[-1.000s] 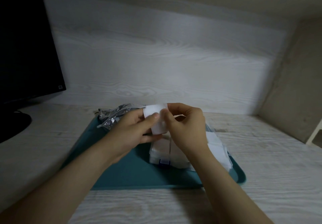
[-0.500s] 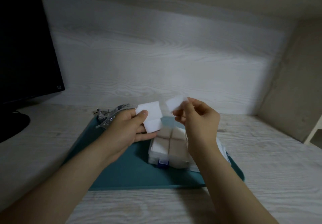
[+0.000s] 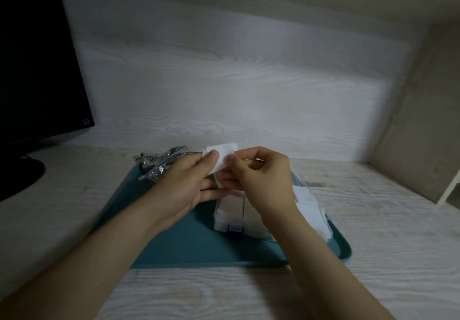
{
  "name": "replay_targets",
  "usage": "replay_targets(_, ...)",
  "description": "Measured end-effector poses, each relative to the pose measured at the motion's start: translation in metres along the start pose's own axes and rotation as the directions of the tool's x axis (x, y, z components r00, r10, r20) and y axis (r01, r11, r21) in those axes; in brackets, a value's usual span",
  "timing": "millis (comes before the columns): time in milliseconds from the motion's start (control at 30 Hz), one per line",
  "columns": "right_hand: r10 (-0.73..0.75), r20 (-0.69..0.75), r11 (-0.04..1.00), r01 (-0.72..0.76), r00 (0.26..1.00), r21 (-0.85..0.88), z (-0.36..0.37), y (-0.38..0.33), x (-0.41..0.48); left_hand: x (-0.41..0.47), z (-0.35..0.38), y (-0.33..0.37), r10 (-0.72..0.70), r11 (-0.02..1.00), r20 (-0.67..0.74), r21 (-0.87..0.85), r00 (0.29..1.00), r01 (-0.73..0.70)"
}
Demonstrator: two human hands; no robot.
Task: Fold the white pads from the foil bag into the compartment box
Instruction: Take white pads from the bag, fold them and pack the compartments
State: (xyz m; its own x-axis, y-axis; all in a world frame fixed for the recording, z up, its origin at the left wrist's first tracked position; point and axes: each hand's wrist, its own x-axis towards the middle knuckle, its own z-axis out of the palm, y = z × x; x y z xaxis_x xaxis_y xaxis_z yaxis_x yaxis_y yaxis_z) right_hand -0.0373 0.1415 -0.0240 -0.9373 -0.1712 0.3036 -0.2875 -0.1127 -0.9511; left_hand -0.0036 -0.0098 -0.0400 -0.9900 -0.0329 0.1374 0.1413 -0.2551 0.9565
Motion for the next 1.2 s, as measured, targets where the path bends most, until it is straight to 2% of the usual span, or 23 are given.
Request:
replay_targets(133,-0.063,-0.090,0.961,0.036,0.994,-0.274,-0.004,0.004,0.005,0.002,-0.001,0.000,0.028,0.999,-0.067,-0.035,0.997,-0.030)
replay_targets(233,-0.040,-0.061,0.942,0.018,0.997,-0.335,-0.007,0.010,0.010,0.003,-0.001,0.003,0.027,0.992,-0.096,-0.120,0.995,-0.039)
replay_targets(333,-0.037,0.043,0.963,0.047,0.998,-0.266,-0.005,0.011,0.011,0.002,0.000,0.004,0.014,0.988,-0.076,-0.151,0.997,-0.025)
replay_targets(433,-0.049,0.080,0.978,0.064,0.996,-0.200,-0.006,0.011,0.012,0.001,-0.002,0.006,0.011,0.993,-0.098,-0.113,0.995,-0.022)
replay_targets(567,-0.003,-0.041,0.988,-0.004,0.999,-0.153,-0.011,0.013,0.014,0.007,-0.008,0.005,0.057,0.991,-0.247,-0.104,0.967,-0.085)
replay_targets(633,0.064,-0.075,0.998,-0.063,0.995,0.018,-0.012,0.009,0.013,0.009,-0.011,0.003,0.079,0.987,-0.293,-0.109,0.953,-0.116)
replay_targets(733,0.175,0.093,0.940,-0.194,0.980,0.281,-0.010,0.004,0.011,0.007,-0.009,0.001,0.099,0.988,-0.227,-0.092,0.969,-0.123)
replay_targets(800,0.208,0.220,0.925,-0.265,0.953,0.272,-0.008,0.006,0.010,0.006,-0.005,0.001,0.091,0.989,-0.167,-0.102,0.982,-0.109)
replay_targets(867,0.228,0.243,0.925,-0.288,0.943,0.249,-0.004,0.009,0.009,0.004,-0.001,0.002,0.052,0.989,-0.126,-0.133,0.991,-0.069)
replay_targets(1067,0.202,0.141,0.940,-0.232,0.969,0.248,-0.004,0.011,0.008,0.002,0.005,0.006,-0.055,0.974,-0.062,-0.224,0.997,0.040)
replay_targets(1133,0.175,0.067,0.962,-0.185,0.982,0.199,-0.001,0.004,0.003,0.001,0.006,0.006,-0.061,0.978,-0.063,-0.203,0.996,0.047)
replay_targets(1200,0.090,-0.011,0.993,-0.089,0.996,0.075,0.002,-0.001,0.000,0.001,0.007,0.007,-0.060,0.984,-0.060,-0.170,0.996,0.049)
